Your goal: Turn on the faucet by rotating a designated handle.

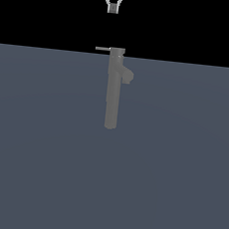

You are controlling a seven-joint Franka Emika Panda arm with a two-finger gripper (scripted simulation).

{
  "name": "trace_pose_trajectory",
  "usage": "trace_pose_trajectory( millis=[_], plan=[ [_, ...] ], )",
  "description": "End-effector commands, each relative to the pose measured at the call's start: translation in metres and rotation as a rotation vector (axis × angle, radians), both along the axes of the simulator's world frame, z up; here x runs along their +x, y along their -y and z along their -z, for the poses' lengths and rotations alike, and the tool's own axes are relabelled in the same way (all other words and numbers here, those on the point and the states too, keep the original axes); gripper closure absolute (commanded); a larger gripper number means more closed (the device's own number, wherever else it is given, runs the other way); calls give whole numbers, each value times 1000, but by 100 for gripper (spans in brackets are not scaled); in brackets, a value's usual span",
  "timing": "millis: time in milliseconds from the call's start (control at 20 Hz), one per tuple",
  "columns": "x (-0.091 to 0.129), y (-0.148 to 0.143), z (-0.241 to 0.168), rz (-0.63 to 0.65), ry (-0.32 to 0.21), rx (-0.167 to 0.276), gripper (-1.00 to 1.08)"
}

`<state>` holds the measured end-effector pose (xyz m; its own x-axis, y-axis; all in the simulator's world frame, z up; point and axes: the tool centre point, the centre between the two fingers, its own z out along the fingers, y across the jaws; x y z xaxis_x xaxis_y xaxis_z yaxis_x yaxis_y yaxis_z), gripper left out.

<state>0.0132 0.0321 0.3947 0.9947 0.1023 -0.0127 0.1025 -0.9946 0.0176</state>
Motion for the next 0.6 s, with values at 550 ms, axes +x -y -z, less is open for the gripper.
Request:
trace_pose_trajectory(
  millis=[550],
  plan=[
    [75,-28,77,-51,9,16,108]
  ],
)
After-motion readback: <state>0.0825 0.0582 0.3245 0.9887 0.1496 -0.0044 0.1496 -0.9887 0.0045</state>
